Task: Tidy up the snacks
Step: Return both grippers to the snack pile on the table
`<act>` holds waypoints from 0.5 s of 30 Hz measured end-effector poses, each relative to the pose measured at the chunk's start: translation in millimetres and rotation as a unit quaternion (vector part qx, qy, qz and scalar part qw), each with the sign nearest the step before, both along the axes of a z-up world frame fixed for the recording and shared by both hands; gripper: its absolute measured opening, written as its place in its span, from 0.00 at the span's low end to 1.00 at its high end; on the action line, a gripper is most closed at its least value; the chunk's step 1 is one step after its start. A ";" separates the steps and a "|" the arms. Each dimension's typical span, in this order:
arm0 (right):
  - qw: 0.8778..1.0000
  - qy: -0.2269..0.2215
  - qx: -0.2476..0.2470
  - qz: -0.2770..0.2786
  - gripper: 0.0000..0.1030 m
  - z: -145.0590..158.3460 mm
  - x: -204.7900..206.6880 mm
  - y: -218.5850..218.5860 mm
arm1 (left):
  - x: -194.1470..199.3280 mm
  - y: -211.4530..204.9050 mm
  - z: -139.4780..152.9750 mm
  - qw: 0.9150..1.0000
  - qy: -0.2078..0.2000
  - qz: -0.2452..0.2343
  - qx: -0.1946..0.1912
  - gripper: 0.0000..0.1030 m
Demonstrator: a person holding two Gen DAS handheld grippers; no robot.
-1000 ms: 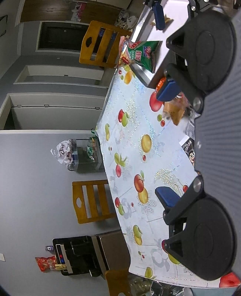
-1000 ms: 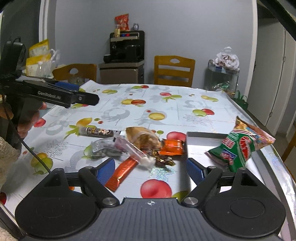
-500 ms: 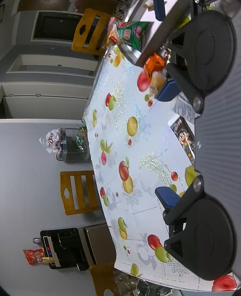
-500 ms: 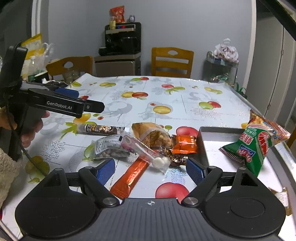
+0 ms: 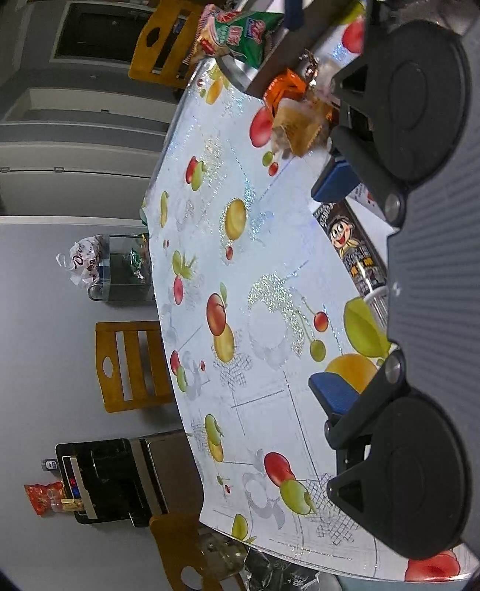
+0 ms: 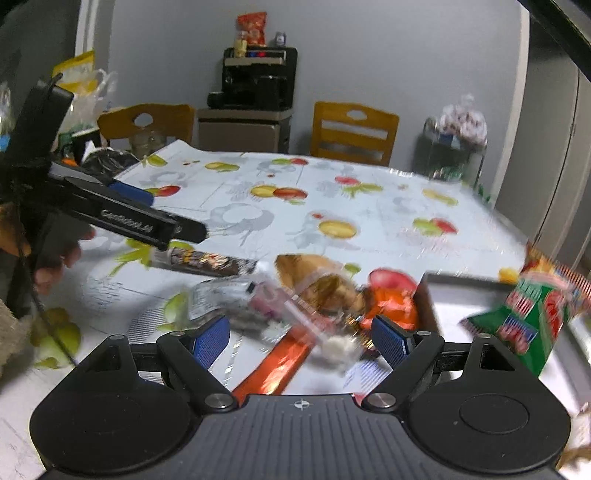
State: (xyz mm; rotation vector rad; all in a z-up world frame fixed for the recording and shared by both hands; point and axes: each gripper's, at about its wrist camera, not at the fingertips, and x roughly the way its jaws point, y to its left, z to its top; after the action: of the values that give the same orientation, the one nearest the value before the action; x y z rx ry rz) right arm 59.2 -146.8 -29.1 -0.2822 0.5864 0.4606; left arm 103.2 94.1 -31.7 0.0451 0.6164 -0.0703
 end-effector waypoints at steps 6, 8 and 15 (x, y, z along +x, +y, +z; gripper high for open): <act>0.999 0.006 -0.049 0.023 0.71 -14.4 20.3 13.0 | 9.1 10.1 -12.6 1.000 0.017 0.017 0.007 0.97; 0.998 0.020 -0.050 0.023 0.66 -19.3 25.9 14.2 | 11.7 13.1 -17.5 1.000 0.020 0.018 0.006 0.97; 0.998 0.039 -0.037 0.026 0.43 -26.9 28.5 10.9 | 20.1 0.9 -34.8 0.999 0.027 -0.022 0.022 0.97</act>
State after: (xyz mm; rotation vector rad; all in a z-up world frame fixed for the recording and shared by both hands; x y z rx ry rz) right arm 87.8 -135.9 -55.9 -0.3521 0.6736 0.5024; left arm 123.3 95.0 -66.4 0.1003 0.6703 -0.1008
